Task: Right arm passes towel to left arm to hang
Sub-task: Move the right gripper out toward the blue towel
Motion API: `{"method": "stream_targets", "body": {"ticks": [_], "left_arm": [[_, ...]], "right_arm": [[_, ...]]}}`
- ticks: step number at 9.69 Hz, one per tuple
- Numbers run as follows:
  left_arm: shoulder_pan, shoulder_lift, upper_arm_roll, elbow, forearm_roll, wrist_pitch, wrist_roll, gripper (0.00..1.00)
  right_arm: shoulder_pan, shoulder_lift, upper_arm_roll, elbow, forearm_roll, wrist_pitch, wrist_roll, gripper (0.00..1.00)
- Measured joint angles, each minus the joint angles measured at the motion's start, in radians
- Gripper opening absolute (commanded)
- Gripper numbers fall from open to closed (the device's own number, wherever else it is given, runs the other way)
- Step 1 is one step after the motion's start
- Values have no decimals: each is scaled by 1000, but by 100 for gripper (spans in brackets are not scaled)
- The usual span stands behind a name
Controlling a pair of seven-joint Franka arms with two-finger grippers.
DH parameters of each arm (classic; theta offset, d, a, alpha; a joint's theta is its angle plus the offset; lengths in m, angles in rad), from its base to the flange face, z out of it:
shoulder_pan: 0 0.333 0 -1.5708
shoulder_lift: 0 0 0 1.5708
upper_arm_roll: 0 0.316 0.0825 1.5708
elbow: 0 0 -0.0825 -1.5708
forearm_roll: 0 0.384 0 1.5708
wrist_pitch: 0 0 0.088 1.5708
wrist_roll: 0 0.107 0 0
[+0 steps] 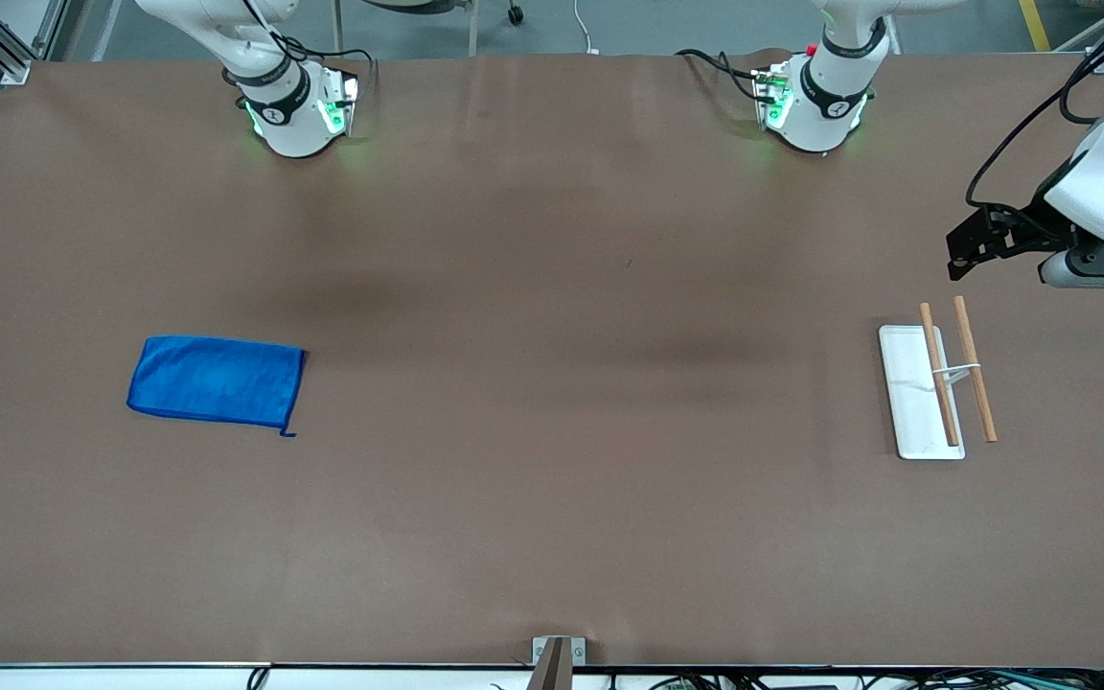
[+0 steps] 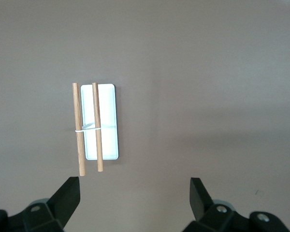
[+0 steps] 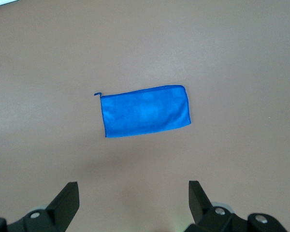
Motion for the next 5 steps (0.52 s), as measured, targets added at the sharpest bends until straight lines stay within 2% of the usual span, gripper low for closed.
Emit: {"method": "stream_targets", "body": {"ticks": [5], "left_arm": [[0, 0, 0, -2, 0, 0, 0, 100]], "right_arm": [[0, 0, 0, 1, 0, -1, -6, 100]]}}
